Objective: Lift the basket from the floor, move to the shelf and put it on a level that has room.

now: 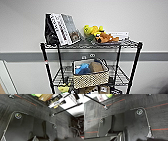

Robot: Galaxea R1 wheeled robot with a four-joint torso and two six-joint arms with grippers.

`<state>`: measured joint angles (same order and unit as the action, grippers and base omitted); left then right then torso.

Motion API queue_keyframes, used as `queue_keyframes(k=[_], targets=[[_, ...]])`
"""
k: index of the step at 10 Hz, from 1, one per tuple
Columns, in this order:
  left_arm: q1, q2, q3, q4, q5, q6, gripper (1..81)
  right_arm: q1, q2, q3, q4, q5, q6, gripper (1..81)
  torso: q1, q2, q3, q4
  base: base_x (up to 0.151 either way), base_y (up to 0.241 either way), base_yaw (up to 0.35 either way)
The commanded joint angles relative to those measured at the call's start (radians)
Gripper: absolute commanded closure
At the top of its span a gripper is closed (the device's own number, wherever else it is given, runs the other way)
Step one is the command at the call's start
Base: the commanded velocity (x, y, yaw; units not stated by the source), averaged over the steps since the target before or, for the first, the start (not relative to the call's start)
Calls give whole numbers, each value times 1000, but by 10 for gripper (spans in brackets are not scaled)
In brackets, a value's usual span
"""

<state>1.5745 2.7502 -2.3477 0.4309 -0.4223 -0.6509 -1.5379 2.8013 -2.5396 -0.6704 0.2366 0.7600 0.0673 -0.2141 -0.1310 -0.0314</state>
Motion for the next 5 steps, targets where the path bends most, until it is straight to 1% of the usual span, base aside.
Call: queue_keyframes(k=[1,3,5], targets=[[-44,96,-170,17,79,7,10,31,95,-163,-32,-34,-2,10,0,0,0,0,0,0,0],[-43,171,-269,20,108,7,10,29,154,-254,-37,-66,-4,10,0,0,0,0,0,0,0],[-43,188,-308,8,108,5,10,29,158,-249,-38,-78,-4,10,0,0,0,0,0,0,0]])
